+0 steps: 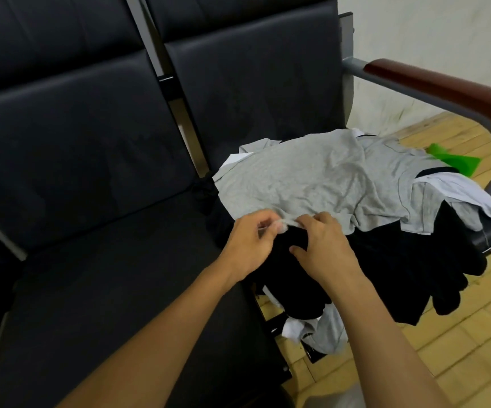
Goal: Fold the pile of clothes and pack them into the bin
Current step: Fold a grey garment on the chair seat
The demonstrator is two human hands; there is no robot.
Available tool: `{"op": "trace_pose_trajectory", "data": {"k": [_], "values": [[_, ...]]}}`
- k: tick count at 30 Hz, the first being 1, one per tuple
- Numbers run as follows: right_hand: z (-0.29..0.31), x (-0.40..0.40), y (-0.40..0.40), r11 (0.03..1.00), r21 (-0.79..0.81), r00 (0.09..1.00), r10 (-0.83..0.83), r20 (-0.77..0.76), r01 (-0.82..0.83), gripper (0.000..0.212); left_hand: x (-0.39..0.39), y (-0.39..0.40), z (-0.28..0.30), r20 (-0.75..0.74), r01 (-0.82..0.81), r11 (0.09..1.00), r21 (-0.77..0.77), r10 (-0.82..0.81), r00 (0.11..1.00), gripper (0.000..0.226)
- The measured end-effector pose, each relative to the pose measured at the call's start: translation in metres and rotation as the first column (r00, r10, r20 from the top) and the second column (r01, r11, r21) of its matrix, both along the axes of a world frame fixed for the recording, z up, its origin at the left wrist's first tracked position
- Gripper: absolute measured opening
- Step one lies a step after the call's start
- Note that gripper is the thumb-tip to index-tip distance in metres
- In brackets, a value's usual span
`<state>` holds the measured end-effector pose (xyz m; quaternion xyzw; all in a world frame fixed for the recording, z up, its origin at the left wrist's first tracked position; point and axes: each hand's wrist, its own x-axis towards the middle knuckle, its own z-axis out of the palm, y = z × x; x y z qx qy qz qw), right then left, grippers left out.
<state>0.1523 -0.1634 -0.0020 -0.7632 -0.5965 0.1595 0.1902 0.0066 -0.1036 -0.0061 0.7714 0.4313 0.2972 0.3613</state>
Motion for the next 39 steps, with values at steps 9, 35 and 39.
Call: {"op": "trace_pose_trajectory", "data": {"k": [9, 35, 39], "values": [[0.022, 0.012, 0.001, 0.909, 0.345, 0.967, -0.255, 0.024, 0.232, 0.031, -0.090, -0.045, 0.117, 0.140, -0.110, 0.943, 0.315, 0.068, 0.988, 0.024], [0.304, -0.161, 0.085, 0.754, 0.512, 0.909, 0.382, 0.166, -0.411, 0.049, -0.448, -0.097, 0.316, -0.149, -0.434, 0.452, 0.779, 0.807, 0.572, 0.028], [0.231, -0.159, 0.046, 0.734, 0.358, 0.817, 0.518, 0.254, -0.577, 0.056, -0.458, -0.141, 0.231, -0.331, -0.244, 0.603, 0.759, 0.681, 0.654, 0.029]]}}
